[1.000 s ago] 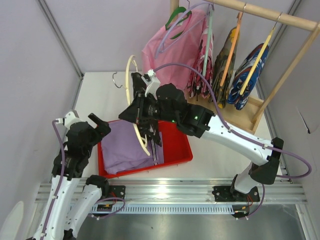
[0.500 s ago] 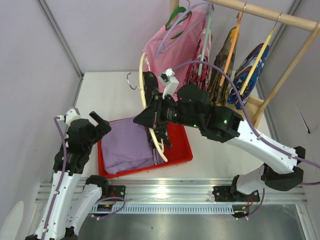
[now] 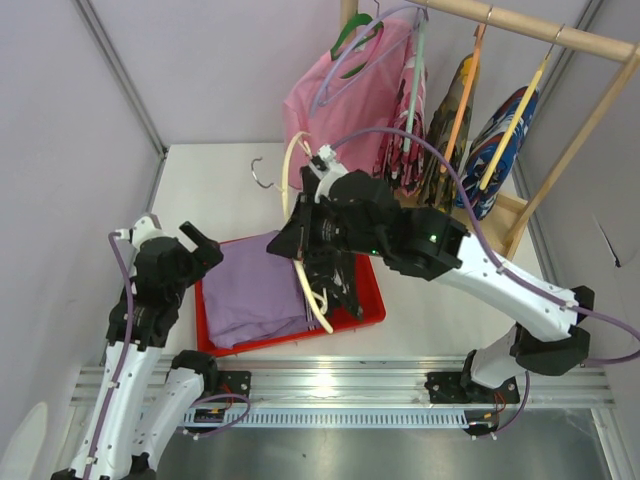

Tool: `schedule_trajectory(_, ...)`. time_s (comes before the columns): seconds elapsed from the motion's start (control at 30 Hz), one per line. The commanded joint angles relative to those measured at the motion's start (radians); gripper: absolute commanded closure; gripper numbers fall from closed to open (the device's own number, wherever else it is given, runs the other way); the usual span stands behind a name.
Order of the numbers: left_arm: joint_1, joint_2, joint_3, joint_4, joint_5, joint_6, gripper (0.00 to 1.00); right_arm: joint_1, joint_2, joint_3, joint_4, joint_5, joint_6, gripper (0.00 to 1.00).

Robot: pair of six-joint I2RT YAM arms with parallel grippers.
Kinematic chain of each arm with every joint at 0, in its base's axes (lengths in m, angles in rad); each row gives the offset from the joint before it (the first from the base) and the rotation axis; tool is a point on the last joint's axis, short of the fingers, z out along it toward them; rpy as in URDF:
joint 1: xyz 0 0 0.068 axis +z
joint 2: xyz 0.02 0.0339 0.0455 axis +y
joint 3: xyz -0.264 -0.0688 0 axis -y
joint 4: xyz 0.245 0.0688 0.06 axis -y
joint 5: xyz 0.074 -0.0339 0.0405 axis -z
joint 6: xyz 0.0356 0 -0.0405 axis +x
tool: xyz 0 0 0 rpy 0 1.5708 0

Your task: Remove the trousers from the hanger

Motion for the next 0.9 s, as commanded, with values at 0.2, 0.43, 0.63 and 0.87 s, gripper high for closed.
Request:
schedule_trajectory(0.2, 0.034, -0.010, -0.016, 0.025, 0.024, 0.025, 0.01, 0.012, 0.118, -0.007, 0.282, -0.118, 0.050, 1.00)
schedule_trajectory(0.43, 0.105, -0.033, -0.049, 0.011, 0.039, 0.025, 0.01, 0.015, 0.268, 0.093, 0.312, -0.161, 0.069, 1.00)
schedule_trajectory(0.63, 0.178, -0.027, -0.058, -0.002, 0.064, 0.032, 0.01, 0.012, 0.327, 0.006, 0.494, -0.210, 0.122, 1.00)
schedule_trajectory(0.87, 0.198, -0.018, -0.044, -0.019, 0.047, 0.032, 0.01, 0.006, 0.362, -0.146, 0.774, -0.288, 0.182, 1.00)
